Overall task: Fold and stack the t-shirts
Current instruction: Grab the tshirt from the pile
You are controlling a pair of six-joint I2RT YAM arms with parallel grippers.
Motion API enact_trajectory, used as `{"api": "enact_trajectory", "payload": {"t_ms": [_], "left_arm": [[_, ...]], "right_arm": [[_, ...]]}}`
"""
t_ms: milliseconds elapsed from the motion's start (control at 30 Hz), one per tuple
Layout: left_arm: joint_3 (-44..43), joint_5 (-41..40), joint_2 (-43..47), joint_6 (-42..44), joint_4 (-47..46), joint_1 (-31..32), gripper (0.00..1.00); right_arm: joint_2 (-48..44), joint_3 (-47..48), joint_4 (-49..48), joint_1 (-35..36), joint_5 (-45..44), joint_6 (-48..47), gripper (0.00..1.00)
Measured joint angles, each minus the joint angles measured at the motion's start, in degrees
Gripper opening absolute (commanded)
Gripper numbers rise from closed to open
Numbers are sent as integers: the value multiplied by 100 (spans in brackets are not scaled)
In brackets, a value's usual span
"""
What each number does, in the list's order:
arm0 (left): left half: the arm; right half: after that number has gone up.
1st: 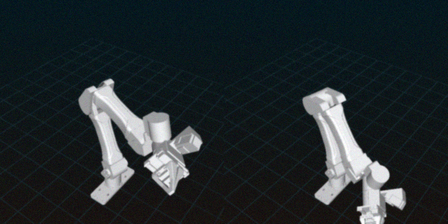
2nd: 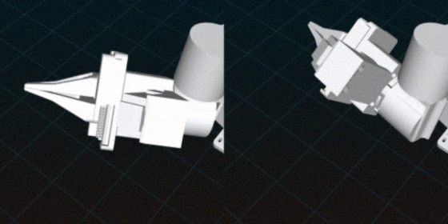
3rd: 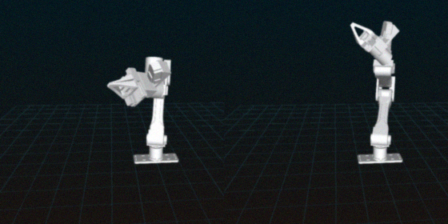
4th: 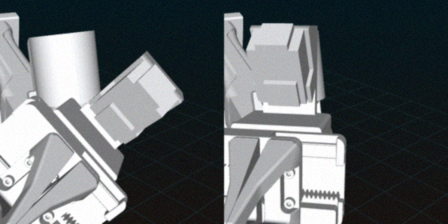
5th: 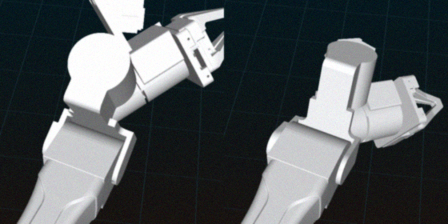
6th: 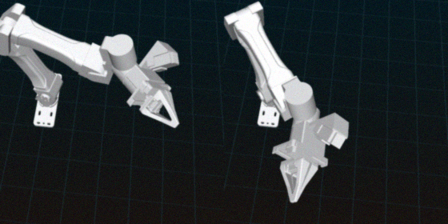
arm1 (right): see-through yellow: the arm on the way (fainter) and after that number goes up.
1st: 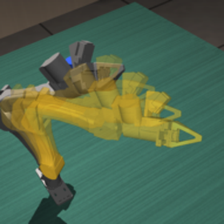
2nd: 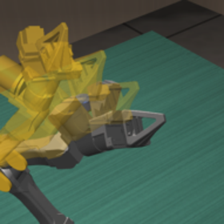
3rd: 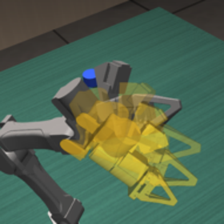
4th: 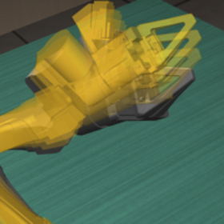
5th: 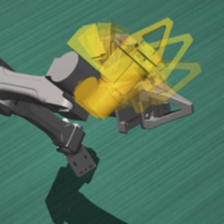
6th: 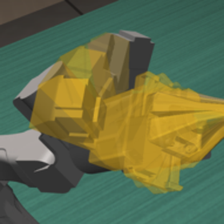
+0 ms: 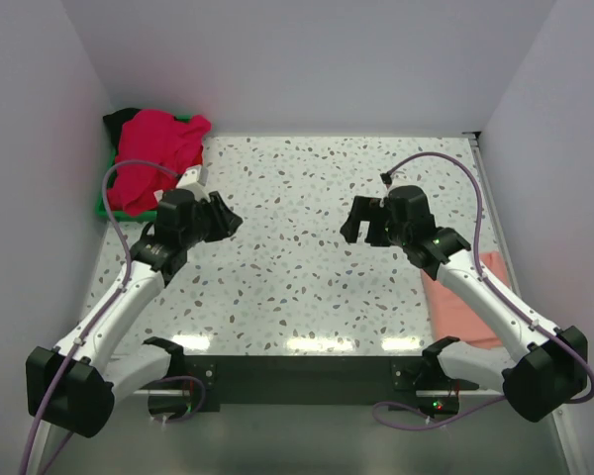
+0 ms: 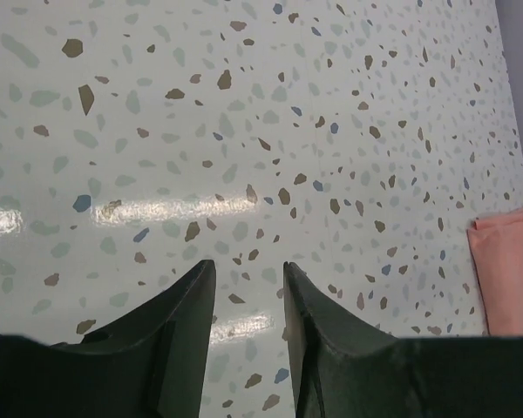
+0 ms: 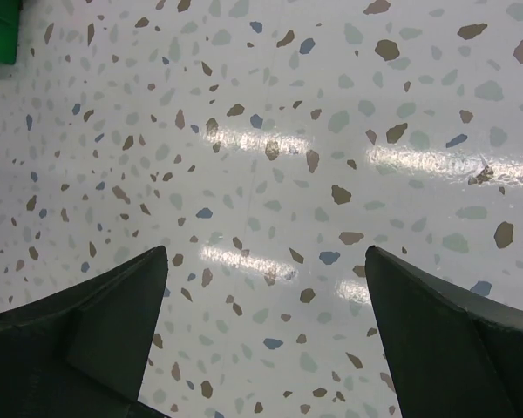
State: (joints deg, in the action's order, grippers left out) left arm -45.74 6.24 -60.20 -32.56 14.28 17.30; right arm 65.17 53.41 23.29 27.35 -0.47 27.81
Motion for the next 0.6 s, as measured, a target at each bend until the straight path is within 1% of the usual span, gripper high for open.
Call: {"api": "enact_trajectory", "payload": {"t_ms": [200,267,300,367,400,600], "left_arm": [[-59,-142,-133,-50,28,-42,43],[-216,-229,-319,-92,70,-131,47],[-348,-273,-442,-111,83,-214,50],[-675,-367,-750,-140,107,-400,52],[-863,-452,-927,-149,96,-514,56],[-2155,-1088,-2208,-337,-9,-1292,58]], "right_arm": [[2,0,2,0,44,-2,99],[7,0,4,0,105,-4,99],[7,0,4,0,144,-4,99],[7,0,4,0,186,-4,99],[7,0,4,0,212,-4,99],[4,0,9,0,363,-2,99]]}}
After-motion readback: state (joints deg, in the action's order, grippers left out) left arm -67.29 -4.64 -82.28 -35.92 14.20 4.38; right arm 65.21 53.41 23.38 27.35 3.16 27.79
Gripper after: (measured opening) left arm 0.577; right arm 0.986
